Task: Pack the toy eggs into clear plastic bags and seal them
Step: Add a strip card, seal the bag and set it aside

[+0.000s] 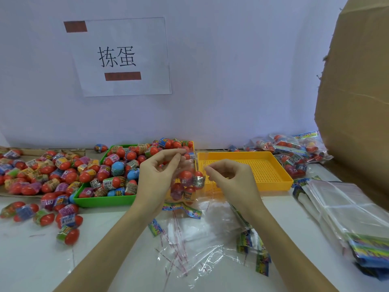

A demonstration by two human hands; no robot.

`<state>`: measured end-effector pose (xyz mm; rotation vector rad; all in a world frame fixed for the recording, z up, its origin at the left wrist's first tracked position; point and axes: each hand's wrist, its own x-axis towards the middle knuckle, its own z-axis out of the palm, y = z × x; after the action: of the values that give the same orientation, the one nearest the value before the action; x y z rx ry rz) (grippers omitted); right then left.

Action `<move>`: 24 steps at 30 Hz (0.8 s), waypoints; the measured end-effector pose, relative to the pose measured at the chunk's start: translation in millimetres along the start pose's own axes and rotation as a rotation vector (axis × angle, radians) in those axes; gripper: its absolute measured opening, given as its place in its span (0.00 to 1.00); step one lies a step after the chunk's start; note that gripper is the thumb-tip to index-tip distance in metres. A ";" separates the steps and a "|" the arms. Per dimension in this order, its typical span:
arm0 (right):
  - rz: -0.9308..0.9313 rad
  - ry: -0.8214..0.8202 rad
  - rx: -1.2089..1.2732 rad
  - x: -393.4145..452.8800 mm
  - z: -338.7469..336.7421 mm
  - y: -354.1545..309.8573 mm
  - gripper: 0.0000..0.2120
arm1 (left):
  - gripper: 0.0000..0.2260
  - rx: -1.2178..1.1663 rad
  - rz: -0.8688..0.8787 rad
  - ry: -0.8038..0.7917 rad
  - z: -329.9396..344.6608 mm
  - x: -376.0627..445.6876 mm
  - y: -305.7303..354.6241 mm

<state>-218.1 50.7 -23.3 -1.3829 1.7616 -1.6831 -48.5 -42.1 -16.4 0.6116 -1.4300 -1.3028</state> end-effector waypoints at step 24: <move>0.100 -0.002 0.013 4.7 -8.3 5.7 0.05 | 0.08 0.176 -0.162 -0.213 -21.1 9.4 -4.4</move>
<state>-229.1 50.6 -24.7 -1.2684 1.7843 -1.6374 -33.3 -59.7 -20.3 0.7347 -1.7118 -1.4108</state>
